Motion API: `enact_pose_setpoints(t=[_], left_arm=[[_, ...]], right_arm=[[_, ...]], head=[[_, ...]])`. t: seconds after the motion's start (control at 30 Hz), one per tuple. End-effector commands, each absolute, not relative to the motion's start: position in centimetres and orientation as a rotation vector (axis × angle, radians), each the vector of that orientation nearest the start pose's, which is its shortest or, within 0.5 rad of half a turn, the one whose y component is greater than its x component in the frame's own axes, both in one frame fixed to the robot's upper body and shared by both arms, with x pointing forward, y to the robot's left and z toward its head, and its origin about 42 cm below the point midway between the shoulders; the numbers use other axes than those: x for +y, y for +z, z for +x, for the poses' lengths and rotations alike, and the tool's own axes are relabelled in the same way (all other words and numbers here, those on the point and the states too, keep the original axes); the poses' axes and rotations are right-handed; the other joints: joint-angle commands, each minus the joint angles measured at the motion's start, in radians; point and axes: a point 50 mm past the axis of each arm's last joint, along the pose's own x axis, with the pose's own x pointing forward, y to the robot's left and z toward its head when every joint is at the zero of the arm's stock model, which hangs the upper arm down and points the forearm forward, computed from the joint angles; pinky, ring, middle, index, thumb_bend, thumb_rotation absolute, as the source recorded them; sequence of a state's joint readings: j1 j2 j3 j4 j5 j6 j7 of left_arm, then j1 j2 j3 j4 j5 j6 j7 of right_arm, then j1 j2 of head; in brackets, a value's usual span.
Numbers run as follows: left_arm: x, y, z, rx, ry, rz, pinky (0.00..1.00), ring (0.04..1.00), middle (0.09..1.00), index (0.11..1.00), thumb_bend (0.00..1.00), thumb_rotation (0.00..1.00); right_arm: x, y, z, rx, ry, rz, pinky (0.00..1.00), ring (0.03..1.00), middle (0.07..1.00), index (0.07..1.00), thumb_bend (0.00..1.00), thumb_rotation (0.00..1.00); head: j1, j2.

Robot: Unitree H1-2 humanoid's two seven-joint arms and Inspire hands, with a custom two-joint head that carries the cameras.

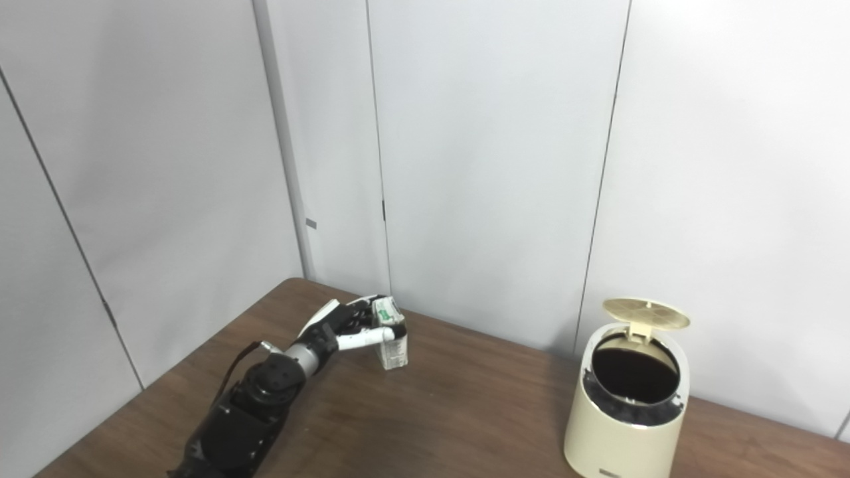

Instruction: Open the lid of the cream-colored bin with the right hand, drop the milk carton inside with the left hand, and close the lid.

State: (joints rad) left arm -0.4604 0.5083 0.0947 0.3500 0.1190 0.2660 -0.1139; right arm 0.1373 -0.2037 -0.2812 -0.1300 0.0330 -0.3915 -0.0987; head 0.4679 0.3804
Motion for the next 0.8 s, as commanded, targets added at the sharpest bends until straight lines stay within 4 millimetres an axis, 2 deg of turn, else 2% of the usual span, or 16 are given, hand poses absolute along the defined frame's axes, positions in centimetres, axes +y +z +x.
enact_pose_setpoints(t=[0.0, 0.2, 0.33, 0.53, 0.67, 0.77], left_arm=[[41.4, 24.2, 43.6, 0.077, 0.181, 0.604, 0.81, 0.877, 0.899, 0.940, 1.00, 0.50], [41.4, 23.8, 43.9, 0.107, 0.205, 0.607, 0.79, 0.875, 0.902, 0.938, 1.00, 0.38], [41.5, 23.7, 44.1, 0.119, 0.205, 0.629, 0.77, 0.857, 0.895, 0.936, 1.00, 0.37], [41.5, 23.9, 44.3, 0.130, 0.228, 0.695, 0.80, 0.866, 0.881, 0.916, 1.00, 0.32], [41.2, 23.9, 44.6, 0.117, 0.257, 0.709, 0.76, 0.841, 0.867, 0.912, 1.00, 0.30], [41.0, 24.0, 44.9, 0.108, 0.261, 0.727, 0.73, 0.822, 0.865, 0.910, 1.00, 0.33]], right_arm=[[-36.0, 16.3, 22.1, -0.489, -0.333, -0.249, 0.49, 0.616, 0.659, 0.618, 0.36, 0.43], [-36.1, 16.4, 21.7, -0.475, -0.336, -0.246, 0.49, 0.616, 0.656, 0.616, 0.36, 0.43], [-36.3, 16.2, 21.6, -0.478, -0.335, -0.239, 0.50, 0.618, 0.658, 0.616, 0.36, 0.42], [-36.2, 16.4, 21.5, -0.479, -0.338, -0.254, 0.48, 0.601, 0.645, 0.611, 0.35, 0.44], [-36.1, 16.2, 21.4, -0.478, -0.329, -0.238, 0.49, 0.609, 0.653, 0.616, 0.35, 0.42], [-35.9, 16.2, 21.2, -0.470, -0.326, -0.234, 0.51, 0.621, 0.659, 0.623, 0.35, 0.42]], head=[[-0.002, 0.000], [-0.007, 0.004], [-0.008, 0.005], [-0.011, 0.009], [-0.013, 0.008], [-0.017, 0.010]])
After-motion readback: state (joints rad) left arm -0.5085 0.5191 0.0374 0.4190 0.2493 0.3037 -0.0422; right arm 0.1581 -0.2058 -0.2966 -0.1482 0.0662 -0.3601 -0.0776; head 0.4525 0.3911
